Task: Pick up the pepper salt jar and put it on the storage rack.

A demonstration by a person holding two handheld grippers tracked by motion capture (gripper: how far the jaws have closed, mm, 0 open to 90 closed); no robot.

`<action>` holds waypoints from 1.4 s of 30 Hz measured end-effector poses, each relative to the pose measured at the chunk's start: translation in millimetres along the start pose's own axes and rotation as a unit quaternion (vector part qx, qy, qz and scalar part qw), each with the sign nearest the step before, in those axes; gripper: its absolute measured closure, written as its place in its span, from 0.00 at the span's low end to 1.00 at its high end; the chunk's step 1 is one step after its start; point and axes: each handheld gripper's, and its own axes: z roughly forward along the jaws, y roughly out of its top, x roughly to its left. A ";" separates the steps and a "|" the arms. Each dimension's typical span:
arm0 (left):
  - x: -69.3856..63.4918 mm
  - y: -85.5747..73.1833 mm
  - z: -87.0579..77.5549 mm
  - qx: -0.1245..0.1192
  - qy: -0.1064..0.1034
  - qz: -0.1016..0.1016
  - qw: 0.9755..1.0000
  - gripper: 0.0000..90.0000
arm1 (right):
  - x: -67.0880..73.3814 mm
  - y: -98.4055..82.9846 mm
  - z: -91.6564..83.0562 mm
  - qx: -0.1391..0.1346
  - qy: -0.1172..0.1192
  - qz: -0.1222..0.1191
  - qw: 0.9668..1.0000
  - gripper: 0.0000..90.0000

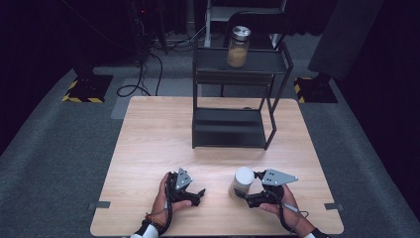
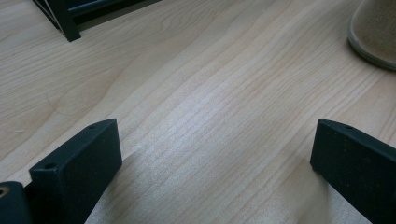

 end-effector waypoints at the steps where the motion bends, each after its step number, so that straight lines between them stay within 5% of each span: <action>1: 0.0 0.0 0.0 0.000 0.000 0.000 1.000 0.02 | 0.6 -1.3 0.5 -0.003 -0.003 -0.002 1.000 0.30; 12: 0.0 0.0 0.0 0.000 0.000 0.000 1.000 0.02 | 5.5 -9.9 -0.4 -0.023 -0.018 -0.019 0.999 0.38; 21: 0.0 0.0 0.0 0.000 0.000 0.000 1.000 0.02 | 9.4 -2.2 -5.9 -0.025 -0.025 -0.007 0.999 0.38; 42: -0.4 0.0 0.0 0.000 0.001 0.001 1.000 0.02 | -8.7 83.5 -40.0 -0.051 -0.148 -0.005 0.988 0.38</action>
